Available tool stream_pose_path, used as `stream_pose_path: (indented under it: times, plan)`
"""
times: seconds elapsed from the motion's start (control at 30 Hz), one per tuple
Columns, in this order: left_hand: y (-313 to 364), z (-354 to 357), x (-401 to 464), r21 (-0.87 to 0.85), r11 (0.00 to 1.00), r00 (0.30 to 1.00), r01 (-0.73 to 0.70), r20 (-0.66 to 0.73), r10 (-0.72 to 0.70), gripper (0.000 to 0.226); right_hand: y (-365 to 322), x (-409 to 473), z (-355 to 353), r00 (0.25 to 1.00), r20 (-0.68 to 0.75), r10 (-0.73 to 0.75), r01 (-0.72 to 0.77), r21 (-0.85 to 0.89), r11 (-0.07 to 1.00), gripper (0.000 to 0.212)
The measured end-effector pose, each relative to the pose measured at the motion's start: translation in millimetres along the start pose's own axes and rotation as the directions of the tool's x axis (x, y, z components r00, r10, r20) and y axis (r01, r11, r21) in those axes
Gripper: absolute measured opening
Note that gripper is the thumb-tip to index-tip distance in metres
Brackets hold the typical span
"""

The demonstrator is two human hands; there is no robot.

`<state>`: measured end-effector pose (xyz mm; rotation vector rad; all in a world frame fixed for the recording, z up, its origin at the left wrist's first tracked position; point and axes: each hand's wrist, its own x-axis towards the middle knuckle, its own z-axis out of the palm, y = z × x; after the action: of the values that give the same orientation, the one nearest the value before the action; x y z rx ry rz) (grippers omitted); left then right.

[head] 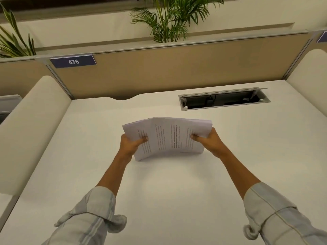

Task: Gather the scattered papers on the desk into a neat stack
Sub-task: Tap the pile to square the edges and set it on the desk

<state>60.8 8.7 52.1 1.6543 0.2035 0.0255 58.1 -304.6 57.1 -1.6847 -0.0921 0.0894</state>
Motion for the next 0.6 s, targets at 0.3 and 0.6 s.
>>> stream_pose_path:
  times: [0.3,0.6]
  plan:
    - [-17,2,-7,-0.011,1.000,1.000,0.027,-0.001,-0.027,0.045,14,-2,-7,0.994,0.063,0.091,-0.094,0.051,0.994,0.043]
    - [-36,12,-14,-0.015,0.993,0.992,0.118,-0.036,-0.118,0.050,28,-8,-3,0.979,0.161,0.121,-0.117,-0.036,0.992,0.047]
